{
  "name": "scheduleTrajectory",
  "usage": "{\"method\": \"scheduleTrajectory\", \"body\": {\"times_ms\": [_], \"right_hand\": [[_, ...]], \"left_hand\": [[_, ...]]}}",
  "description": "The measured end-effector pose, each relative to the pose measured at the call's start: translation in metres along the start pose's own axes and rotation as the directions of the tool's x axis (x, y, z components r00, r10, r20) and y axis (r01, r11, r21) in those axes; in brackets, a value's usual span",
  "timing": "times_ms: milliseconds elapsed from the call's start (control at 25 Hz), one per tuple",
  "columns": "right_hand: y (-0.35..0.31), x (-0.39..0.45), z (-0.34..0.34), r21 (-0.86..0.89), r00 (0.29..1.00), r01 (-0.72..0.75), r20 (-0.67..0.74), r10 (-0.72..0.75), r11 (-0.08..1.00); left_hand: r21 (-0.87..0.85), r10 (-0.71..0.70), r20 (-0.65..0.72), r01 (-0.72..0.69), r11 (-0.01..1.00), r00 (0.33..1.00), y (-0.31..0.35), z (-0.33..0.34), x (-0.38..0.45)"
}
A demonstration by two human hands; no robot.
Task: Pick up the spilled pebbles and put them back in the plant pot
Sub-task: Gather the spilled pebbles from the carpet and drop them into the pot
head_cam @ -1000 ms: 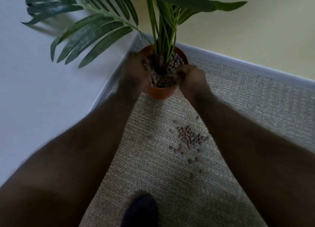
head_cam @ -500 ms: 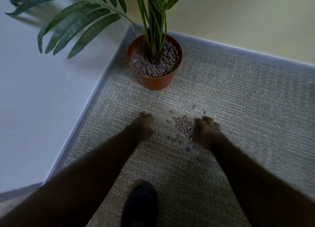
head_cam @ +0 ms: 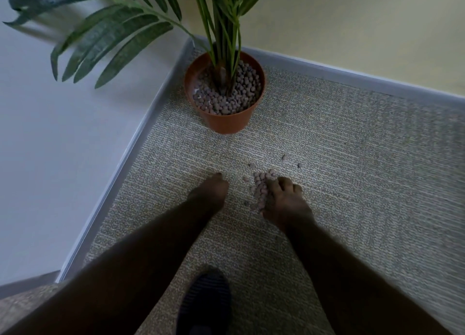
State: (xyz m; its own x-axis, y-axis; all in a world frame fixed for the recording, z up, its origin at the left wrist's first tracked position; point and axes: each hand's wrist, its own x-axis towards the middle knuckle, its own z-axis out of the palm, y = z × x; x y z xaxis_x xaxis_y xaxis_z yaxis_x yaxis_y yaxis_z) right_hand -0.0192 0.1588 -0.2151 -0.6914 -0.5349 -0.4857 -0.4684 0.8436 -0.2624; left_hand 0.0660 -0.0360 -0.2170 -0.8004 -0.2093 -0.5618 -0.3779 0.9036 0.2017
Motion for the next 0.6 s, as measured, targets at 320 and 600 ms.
{"method": "scheduleTrajectory", "body": {"times_ms": [320, 600], "right_hand": [[-0.013, 0.000, 0.006, 0.008, 0.998, 0.044, -0.051, -0.044, 0.999], [-0.019, -0.003, 0.006, 0.035, 0.997, 0.081, -0.002, -0.081, 0.996]], "left_hand": [[-0.163, 0.258, -0.071, -0.266, 0.950, 0.964, 0.053, 0.010, -0.005], [0.087, 0.318, 0.024, -0.318, 0.944, 0.948, 0.058, 0.023, -0.003]]}}
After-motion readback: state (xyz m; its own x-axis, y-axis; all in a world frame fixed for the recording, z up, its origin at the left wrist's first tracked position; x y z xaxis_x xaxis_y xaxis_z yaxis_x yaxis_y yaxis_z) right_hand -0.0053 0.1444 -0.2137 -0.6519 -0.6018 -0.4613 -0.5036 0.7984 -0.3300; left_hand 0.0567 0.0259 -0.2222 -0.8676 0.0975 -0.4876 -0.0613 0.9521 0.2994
